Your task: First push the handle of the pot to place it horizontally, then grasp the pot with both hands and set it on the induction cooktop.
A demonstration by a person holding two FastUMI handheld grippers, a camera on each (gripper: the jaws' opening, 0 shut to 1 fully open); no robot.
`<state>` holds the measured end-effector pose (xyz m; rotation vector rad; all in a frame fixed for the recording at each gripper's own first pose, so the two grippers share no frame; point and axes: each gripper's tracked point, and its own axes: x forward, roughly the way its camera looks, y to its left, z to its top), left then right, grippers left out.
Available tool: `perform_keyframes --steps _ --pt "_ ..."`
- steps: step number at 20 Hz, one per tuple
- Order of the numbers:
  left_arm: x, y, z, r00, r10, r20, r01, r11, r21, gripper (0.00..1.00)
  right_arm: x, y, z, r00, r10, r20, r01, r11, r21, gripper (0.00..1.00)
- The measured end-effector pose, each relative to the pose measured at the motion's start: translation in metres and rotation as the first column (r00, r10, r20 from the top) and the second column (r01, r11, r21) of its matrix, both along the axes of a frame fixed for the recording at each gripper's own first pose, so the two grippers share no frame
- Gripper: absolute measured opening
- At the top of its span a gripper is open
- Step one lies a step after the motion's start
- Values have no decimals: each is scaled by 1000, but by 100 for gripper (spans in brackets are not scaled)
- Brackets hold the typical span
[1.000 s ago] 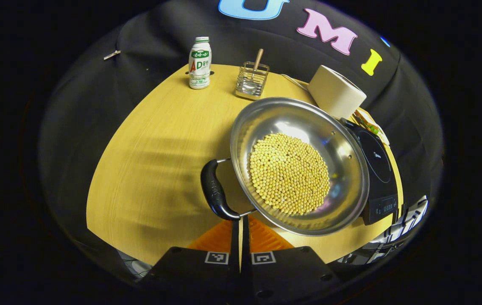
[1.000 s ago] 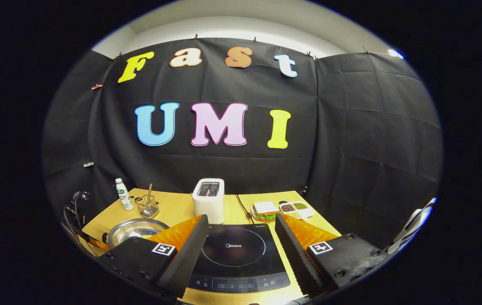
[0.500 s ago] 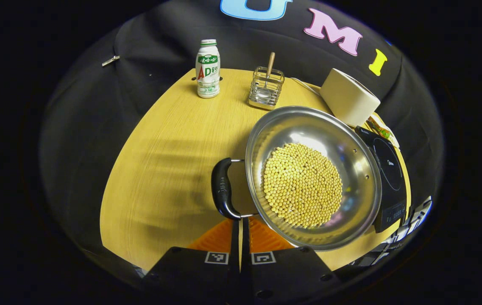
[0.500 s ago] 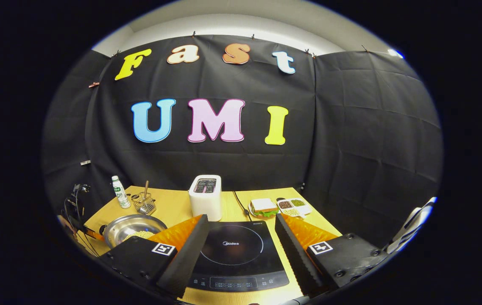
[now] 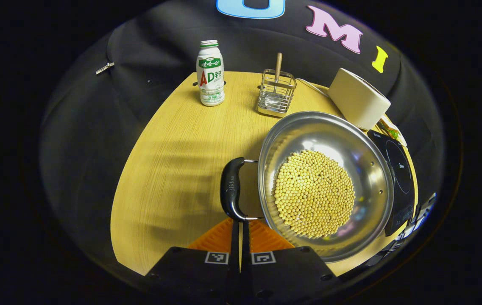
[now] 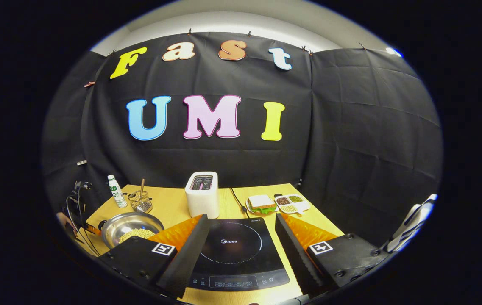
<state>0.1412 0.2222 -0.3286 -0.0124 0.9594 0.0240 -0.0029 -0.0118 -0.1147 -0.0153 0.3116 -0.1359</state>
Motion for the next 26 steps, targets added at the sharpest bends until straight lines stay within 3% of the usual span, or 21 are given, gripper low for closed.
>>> perform_keyframes --steps 8,10,15,18,22,26 --pt "-22 14 36 995 61 77 -59 998 -16 6 8 23 -15 999 33 -36 -32 999 37 98" --pt "-23 13 54 990 76 117 -69 996 -64 21 12 36 -25 997 55 -63 -51 997 54 98" --pt "-13 21 85 973 101 209 -82 992 -101 97 34 78 -47 985 137 -106 -127 987 100 98" --pt "-5 17 81 975 70 213 -44 991 -123 95 48 103 -75 968 175 -179 -150 978 144 98" --pt "13 9 74 964 92 248 -41 978 -206 96 62 141 -109 937 232 -260 -180 961 210 99" --pt "26 3 70 958 82 273 -24 978 -209 95 73 170 -155 895 294 -334 -221 945 242 99"
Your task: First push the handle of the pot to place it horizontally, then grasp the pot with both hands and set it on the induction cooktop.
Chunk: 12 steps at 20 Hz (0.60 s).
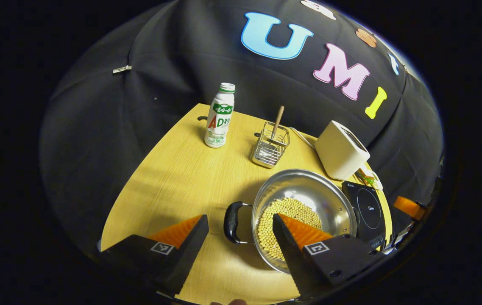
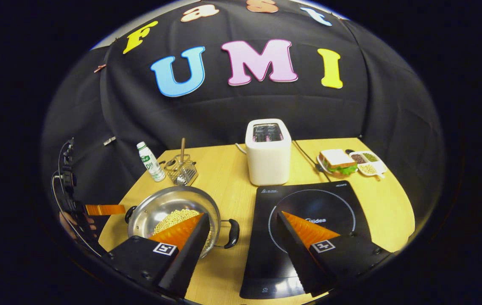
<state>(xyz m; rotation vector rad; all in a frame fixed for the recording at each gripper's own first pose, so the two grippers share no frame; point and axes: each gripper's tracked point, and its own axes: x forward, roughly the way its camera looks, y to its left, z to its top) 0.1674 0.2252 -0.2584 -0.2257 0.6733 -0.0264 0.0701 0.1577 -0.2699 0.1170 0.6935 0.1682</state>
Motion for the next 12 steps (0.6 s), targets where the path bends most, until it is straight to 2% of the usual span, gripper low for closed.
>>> perform_keyframes --steps 5,6,7,12 --pt "12 -5 -10 999 -36 -7 36 999 18 95 0 24 -47 992 29 -121 -23 999 49 99" --pt "13 -5 -14 999 -43 -14 43 999 21 96 1 27 -55 990 34 -136 -27 998 52 94" --pt "15 -6 -17 999 -47 -19 47 999 23 96 1 30 -64 987 43 -154 -35 998 57 99" --pt "21 -8 -39 997 -64 -49 66 997 33 96 2 43 -94 976 64 -206 -51 996 67 99"
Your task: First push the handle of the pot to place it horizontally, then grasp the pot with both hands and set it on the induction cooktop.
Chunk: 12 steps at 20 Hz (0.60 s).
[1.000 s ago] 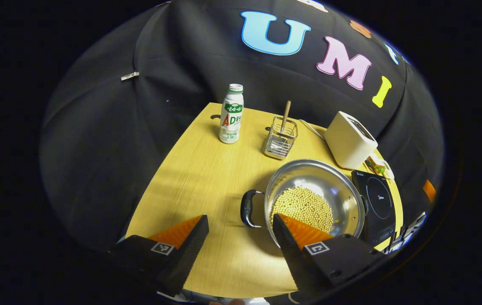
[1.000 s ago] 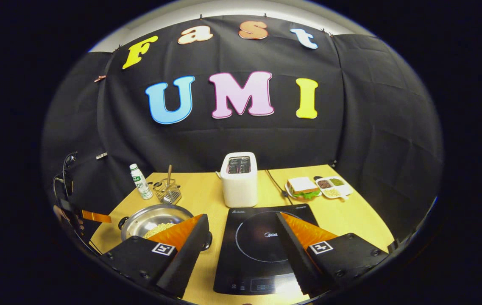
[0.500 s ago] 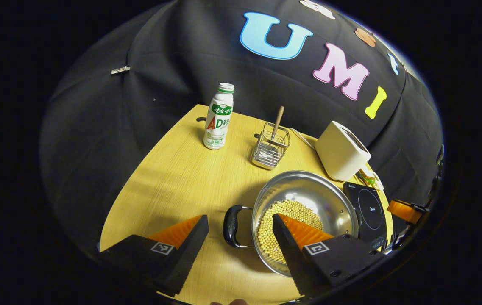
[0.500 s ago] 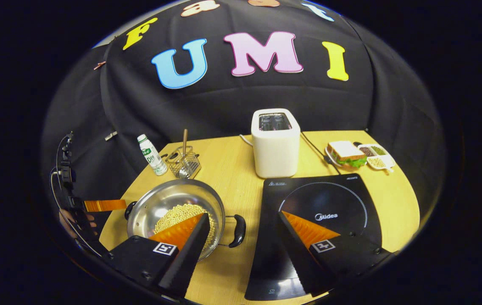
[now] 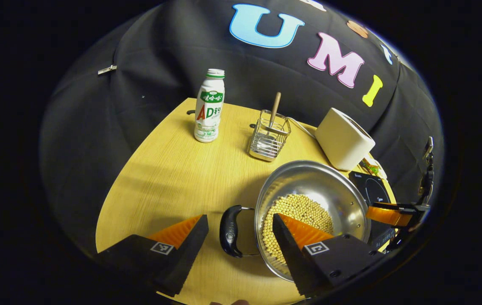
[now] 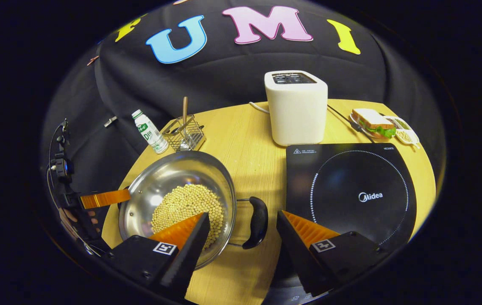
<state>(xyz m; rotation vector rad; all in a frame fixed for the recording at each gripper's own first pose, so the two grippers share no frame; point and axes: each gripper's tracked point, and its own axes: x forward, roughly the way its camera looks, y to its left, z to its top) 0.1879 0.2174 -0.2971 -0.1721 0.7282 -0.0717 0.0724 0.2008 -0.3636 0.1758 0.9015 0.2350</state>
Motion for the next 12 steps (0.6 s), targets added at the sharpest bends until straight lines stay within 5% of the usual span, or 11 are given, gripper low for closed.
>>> perform_keyframes --steps 7,8,11,12 --pt "8 -8 -21 998 -50 -45 49 999 -16 96 3 13 -25 998 -8 -63 9 1000 27 95" --pt "9 -9 -25 997 -55 -58 54 998 -24 95 5 13 -24 998 -13 -64 15 999 32 87" --pt "13 -13 -34 994 -73 -86 70 997 -43 92 11 6 -32 996 -44 -74 45 999 17 83" --pt "13 -14 -38 992 -76 -98 72 996 -47 90 12 5 -32 995 -50 -81 52 998 24 70"
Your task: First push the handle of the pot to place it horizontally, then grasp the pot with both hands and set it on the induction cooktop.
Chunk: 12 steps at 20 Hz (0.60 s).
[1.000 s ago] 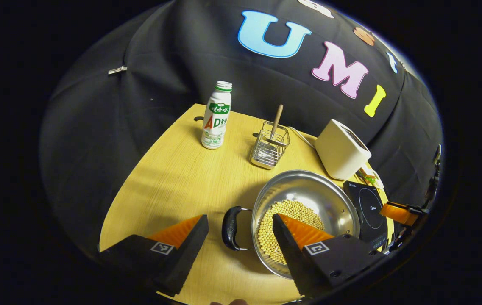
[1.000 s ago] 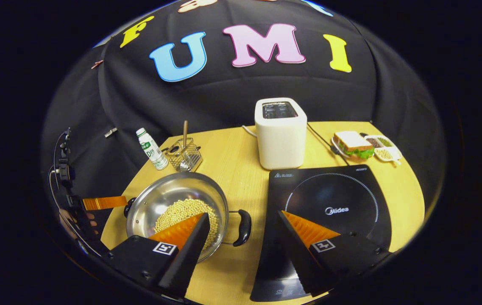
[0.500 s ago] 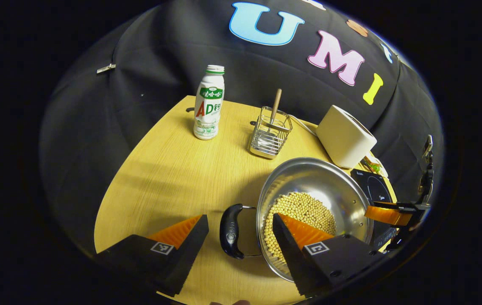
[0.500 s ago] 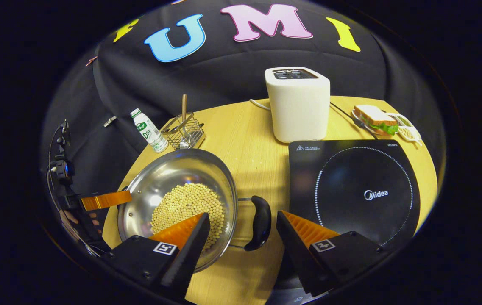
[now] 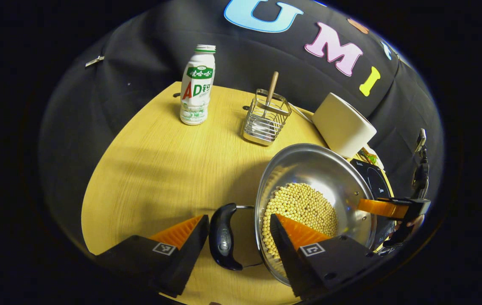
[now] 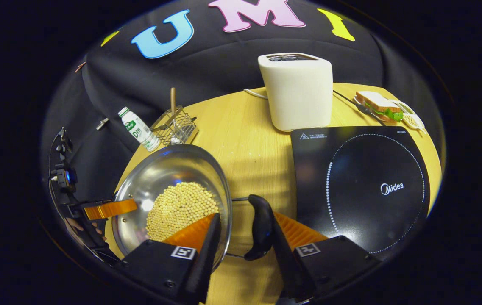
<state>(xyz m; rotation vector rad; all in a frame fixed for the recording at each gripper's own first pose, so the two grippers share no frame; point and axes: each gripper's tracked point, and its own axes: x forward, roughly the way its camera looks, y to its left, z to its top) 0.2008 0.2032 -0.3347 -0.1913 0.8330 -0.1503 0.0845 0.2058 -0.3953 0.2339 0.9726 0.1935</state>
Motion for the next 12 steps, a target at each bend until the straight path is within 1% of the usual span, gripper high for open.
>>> perform_keyframes --steps 1,2,4,6,7,9,11,12 --pt "0 -2 -4 1000 -3 -12 3 1000 -8 86 0 1 0 1000 -3 -6 3 1000 7 64" --pt "-1 -4 -6 1000 -5 -22 4 1000 -18 83 2 2 -2 1000 -1 -9 1 1000 6 62" --pt "-2 -1 -11 999 5 -35 -5 1000 0 75 3 4 -5 1000 19 -5 -19 1000 -16 62" --pt "-2 2 -15 999 21 -49 -21 1000 -2 66 3 3 -7 999 51 3 -51 997 -52 64" --pt "-5 1 -16 998 21 -65 -23 1000 -16 66 -2 3 -9 998 56 -5 -56 997 -52 65" --pt "-3 0 -17 997 24 -74 -27 999 -43 66 3 6 -13 998 50 -37 -52 998 -36 63" --pt "-4 0 -17 997 20 -76 -24 998 -50 65 2 6 -15 996 49 -70 -51 998 -32 63" --pt "-4 0 -18 997 22 -78 -26 998 -49 65 1 5 -15 995 46 -88 -48 999 -24 59"
